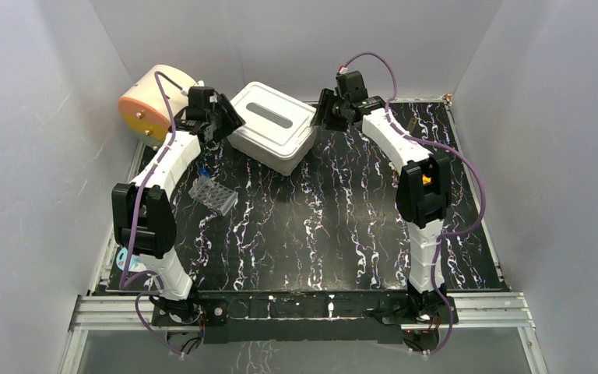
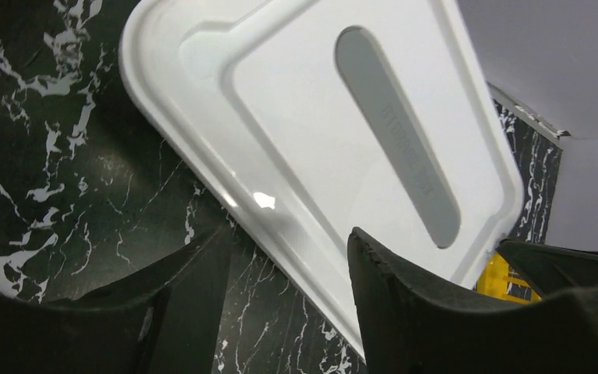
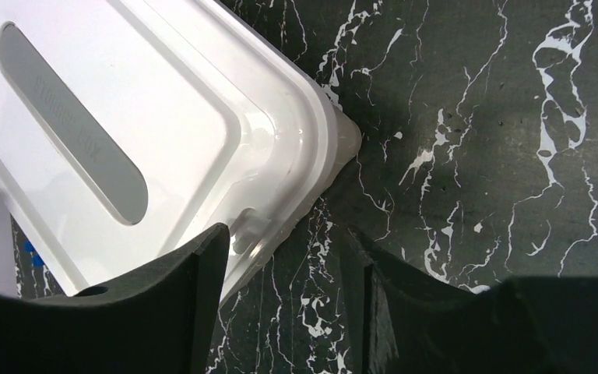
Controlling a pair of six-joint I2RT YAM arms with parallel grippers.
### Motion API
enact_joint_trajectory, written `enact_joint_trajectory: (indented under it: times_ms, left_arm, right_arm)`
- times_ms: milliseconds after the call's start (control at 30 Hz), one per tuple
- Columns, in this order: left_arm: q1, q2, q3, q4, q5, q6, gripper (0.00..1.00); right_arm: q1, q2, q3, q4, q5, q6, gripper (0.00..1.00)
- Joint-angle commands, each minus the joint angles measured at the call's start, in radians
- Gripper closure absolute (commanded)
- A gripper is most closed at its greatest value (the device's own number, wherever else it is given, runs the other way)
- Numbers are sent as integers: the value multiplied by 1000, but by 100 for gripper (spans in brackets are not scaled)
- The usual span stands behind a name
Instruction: Organize the chemistry lab equipment
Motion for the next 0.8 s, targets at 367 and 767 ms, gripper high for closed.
enact_joint_trajectory:
  times_ms: [367,767]
  left_arm:
    - [7,22,108,-9,158,141,40]
    - [7,116,170,-190,27,132,45]
  right_arm:
    - [11,-9,85,-15,-92,-65,32]
    - [52,89,163,-190,147,-47,41]
